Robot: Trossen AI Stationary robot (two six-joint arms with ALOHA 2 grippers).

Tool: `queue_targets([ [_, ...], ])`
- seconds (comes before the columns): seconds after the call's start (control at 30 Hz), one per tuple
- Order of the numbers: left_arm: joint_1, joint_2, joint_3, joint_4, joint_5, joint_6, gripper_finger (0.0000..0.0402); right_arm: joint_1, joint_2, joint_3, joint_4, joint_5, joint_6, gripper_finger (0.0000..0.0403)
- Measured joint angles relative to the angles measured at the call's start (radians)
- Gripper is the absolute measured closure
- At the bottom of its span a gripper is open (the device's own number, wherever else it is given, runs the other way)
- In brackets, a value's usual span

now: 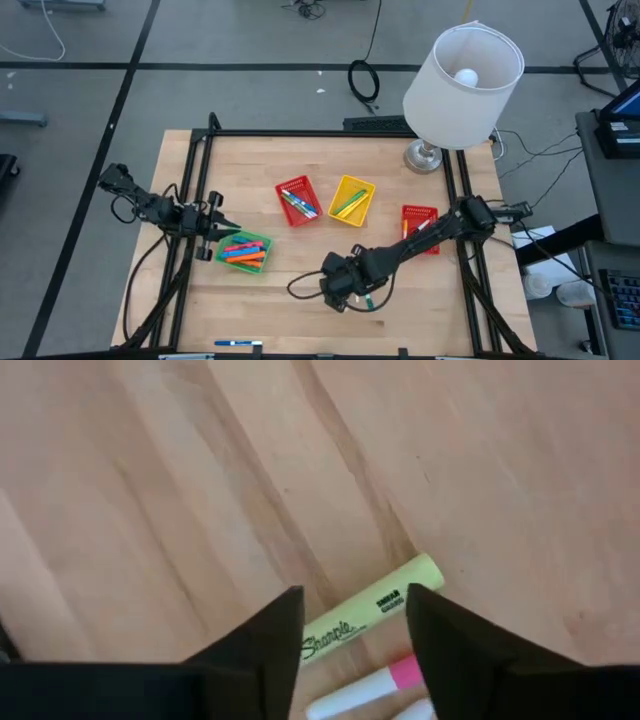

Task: Pick & Place Markers
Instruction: Put the light green highlighter into the green bin

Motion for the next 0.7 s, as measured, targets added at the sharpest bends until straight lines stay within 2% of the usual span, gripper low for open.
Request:
queue_targets([
  [0.13,0.000,0.000,0.000,-0.025,0.000,-0.002,0.0355,-0.023,0.002,-0.055,0.037,-0.007,0.035,0.0209],
  [0.27,0.000,0.000,0.000,-0.030,0.000,-0.004,0.0355,-0.045,0.001,-0.113,0.109,-0.083,0.074,0.0190],
  [0.37,0.000,0.000,0.000,-0.030,0.000,-0.004,0.0355,-0.049,0.001,-0.156,0.141,-0.134,0.099,0.0186],
  [0.7,0.000,0.000,0.000,-0.031,0.000,-0.008,0.0355,-0.048,0.001,-0.233,0.192,-0.150,0.109,0.0202],
])
